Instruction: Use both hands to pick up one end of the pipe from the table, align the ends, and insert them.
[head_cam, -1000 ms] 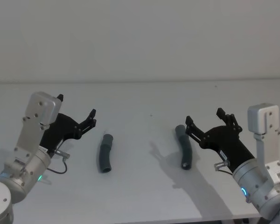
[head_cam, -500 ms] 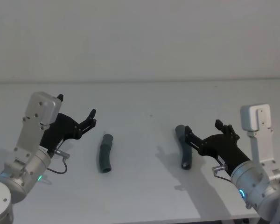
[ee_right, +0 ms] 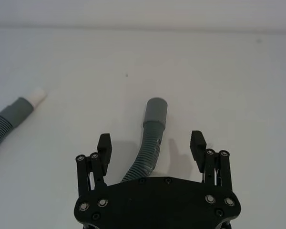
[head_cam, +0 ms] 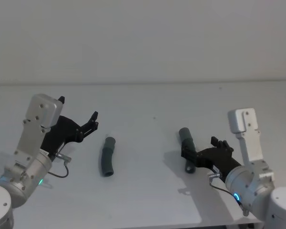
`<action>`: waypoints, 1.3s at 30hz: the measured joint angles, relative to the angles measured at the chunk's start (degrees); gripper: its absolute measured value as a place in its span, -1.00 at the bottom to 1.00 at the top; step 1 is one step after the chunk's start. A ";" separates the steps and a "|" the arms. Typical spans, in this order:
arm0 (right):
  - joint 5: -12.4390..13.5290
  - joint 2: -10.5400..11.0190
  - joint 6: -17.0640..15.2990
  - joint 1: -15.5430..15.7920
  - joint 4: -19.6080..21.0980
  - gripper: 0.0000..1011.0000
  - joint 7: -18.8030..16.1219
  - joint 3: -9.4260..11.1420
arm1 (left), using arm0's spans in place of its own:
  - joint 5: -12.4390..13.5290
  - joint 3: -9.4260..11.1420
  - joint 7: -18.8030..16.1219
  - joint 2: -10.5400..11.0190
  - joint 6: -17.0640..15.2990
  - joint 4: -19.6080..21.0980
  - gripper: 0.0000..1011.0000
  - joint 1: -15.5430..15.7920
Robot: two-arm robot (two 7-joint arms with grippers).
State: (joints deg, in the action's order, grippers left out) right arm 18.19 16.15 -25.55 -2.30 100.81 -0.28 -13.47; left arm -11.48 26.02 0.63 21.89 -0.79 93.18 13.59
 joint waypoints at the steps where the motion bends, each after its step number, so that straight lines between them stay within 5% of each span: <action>1: 0.00 -0.15 -0.83 -0.44 -0.37 0.98 0.02 -0.14 | 0.00 0.00 0.00 0.00 0.00 0.00 0.98 0.00; 17: -1.60 -0.24 -5.21 -3.38 -3.64 0.98 -0.18 -1.47 | 0.00 0.00 0.00 0.00 0.00 0.00 0.98 0.00; 39: -3.82 -0.56 -4.98 -6.83 -8.03 0.98 -1.77 -2.57 | 0.00 0.00 0.00 0.00 0.00 0.00 0.98 0.01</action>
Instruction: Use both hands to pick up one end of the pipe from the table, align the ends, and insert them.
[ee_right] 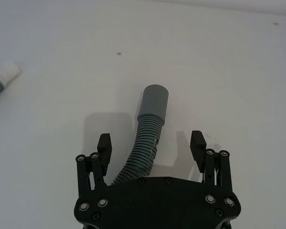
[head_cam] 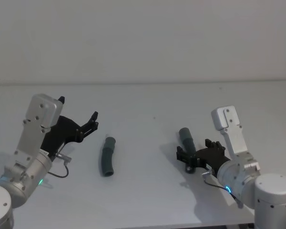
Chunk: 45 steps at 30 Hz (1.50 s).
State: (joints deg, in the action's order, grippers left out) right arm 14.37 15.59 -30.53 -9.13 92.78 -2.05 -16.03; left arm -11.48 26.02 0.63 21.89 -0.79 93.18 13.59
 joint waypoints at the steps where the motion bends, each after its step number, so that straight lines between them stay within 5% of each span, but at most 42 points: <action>1: 0.00 0.00 0.00 0.00 0.00 0.98 0.00 0.00 | 0.00 0.00 0.00 0.00 0.00 0.00 0.98 -0.01; 16: -0.34 -2.33 -3.56 -3.04 -3.79 0.96 0.62 0.35 | 0.00 0.00 0.00 0.00 0.00 0.00 0.98 -0.01; 39: -0.53 -4.17 -6.98 -5.79 -6.98 -0.36 1.47 1.53 | 0.00 0.00 0.00 0.00 0.00 0.00 0.98 -0.01; 45: -0.56 -4.32 -7.26 -5.95 -7.22 -0.43 1.47 1.60 | 0.00 0.00 0.00 0.00 0.00 0.00 0.98 0.00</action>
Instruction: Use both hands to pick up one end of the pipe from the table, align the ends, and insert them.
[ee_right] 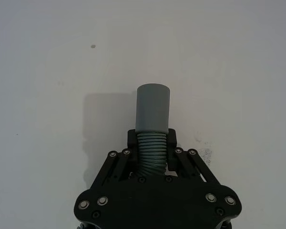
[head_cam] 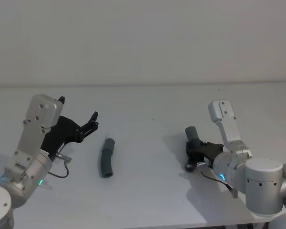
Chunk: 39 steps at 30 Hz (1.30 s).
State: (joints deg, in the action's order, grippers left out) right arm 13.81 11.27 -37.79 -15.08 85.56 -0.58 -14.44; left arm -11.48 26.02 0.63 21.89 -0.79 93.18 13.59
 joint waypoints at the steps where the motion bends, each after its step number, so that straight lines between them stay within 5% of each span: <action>1: -0.03 0.00 -0.02 0.00 -0.01 -0.43 -0.01 0.01 | 0.00 0.00 0.00 0.00 0.00 0.00 0.98 0.00; 22: -1.84 3.94 6.15 2.82 6.90 -0.46 -3.73 -0.17 | 0.00 0.00 0.00 0.00 0.00 0.00 0.98 0.00; 39: -5.31 10.90 16.14 6.43 15.84 -0.46 -9.63 -0.85 | -0.01 0.00 0.00 0.00 0.00 0.00 0.98 0.00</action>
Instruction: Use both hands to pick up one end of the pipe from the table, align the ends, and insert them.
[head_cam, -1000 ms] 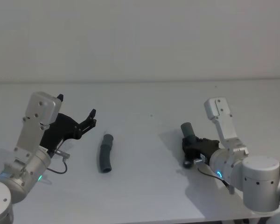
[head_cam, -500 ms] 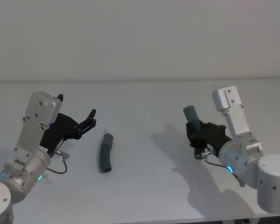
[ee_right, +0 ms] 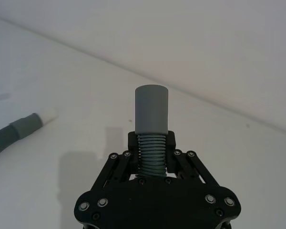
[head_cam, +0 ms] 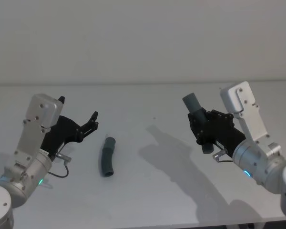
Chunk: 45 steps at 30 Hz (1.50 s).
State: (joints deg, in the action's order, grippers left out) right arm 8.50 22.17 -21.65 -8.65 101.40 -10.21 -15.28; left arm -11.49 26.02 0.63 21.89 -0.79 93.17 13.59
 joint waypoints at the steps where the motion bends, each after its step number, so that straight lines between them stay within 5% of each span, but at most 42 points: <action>1: -0.36 0.84 1.12 0.13 0.38 -0.46 -0.80 -0.22 | 0.01 0.00 0.00 0.00 0.00 0.00 0.98 0.00; 20: -3.50 8.90 14.00 -2.51 -1.68 -0.46 -13.63 -3.64 | 0.00 0.00 0.00 0.00 0.00 0.00 0.98 0.00; 33: -5.90 12.81 23.65 -10.35 -9.87 -0.46 -25.43 -8.88 | 0.00 0.00 0.00 0.00 0.00 0.00 0.98 0.00; 45: -9.63 14.24 31.24 -18.90 -18.37 -0.46 -35.38 -14.51 | 0.00 0.00 0.00 0.01 0.00 0.00 0.98 0.00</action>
State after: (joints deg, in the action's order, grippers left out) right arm -1.13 36.42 9.59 -27.55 83.04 -45.59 -29.79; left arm -11.48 26.02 0.63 21.90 -0.79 93.17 13.59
